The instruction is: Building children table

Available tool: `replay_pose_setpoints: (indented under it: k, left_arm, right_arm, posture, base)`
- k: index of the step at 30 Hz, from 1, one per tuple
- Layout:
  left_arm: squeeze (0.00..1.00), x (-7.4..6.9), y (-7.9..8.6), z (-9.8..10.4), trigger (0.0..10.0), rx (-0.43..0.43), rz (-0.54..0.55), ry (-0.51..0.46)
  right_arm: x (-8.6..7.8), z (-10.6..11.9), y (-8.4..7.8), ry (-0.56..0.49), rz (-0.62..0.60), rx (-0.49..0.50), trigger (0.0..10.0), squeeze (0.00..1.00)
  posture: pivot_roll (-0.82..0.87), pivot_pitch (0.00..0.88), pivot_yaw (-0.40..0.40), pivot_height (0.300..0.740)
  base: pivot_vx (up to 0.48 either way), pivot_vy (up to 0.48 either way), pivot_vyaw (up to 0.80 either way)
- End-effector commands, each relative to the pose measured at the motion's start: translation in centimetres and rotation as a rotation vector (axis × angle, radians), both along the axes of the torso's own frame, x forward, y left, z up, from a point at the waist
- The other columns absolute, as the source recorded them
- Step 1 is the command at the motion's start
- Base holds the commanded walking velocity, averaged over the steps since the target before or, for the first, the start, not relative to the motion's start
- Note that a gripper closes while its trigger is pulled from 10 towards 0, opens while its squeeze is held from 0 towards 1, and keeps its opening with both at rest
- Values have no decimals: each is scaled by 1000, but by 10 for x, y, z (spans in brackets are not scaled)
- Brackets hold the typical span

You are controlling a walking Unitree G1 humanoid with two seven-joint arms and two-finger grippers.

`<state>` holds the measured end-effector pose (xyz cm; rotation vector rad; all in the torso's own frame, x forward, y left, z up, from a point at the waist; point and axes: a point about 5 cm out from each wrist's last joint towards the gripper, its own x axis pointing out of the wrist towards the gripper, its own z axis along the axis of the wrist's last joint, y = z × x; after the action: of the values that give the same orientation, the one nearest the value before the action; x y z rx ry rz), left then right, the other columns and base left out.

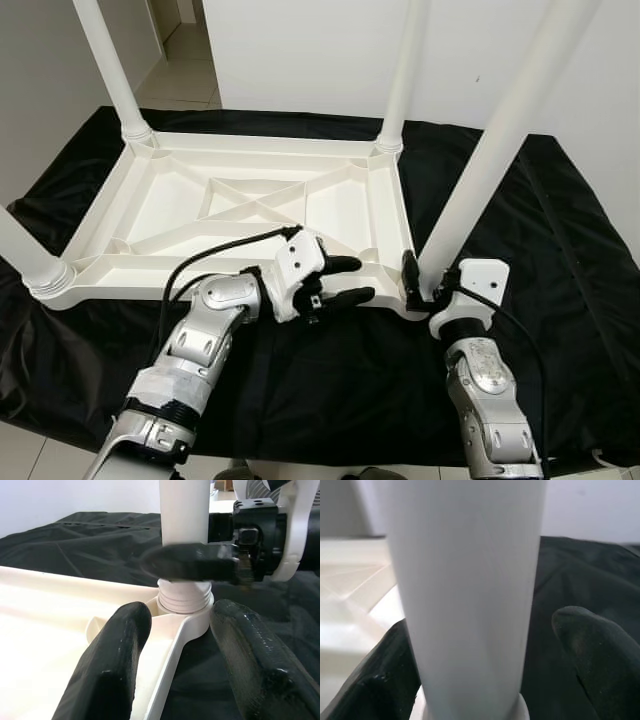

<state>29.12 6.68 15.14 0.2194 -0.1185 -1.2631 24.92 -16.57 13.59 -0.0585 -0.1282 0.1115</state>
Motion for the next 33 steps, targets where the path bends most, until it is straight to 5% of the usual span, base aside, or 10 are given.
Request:
replay_pose_setpoints:
  k: [1, 5, 10, 17, 18, 20, 22, 33]
  left_arm:
    - [0, 2, 5, 0, 10000, -33, 80, 10]
    - [0, 2, 5, 0, 10000, -35, 73, 16]
    - [0, 1, 4, -1, 10000, -31, 40, 14]
    - [0, -3, 4, -2, 10000, -27, 19, 16]
    - [0, -3, 3, -2, 10000, -26, 17, 15]
    - [0, -3, 3, -2, 10000, -26, 16, 15]
    - [0, -4, 3, -2, 10000, -26, 11, 18]
    - [0, -7, 1, -4, 10000, -28, -1, 28]
  right_arm:
    - [-2, -7, -7, 41, 141, -47, 10000, 0]
    - [-1, -8, -8, 49, 167, -55, 10000, 0]
    - [16, -7, -7, 73, 341, -131, 10000, 0]
    - [33, -9, -7, 92, 414, -178, 10000, 0]
    - [35, -10, -7, 97, 424, -176, 4196, 0]
    - [36, -11, -7, 101, 433, -173, 4196, 0]
    - [35, -12, -7, 108, 443, -158, 0, 0]
    - [28, -18, -8, 116, 434, -117, 0, 0]
  posture:
    - [-38, 14, 4, 740]
    - [-38, 14, 4, 740]
    - [-33, 7, 6, 740]
    - [-23, 2, 1, 740]
    - [-20, 1, 0, 740]
    - [-20, 1, 0, 740]
    - [-19, 1, -4, 740]
    - [-21, 0, -7, 740]
  base:
    - [0, 0, 0]
    - [0, 0, 0]
    - [0, 0, 0]
    - [0, 0, 0]
    - [0, 0, 0]
    - [0, 0, 0]
    - [0, 0, 0]
    - [0, 0, 0]
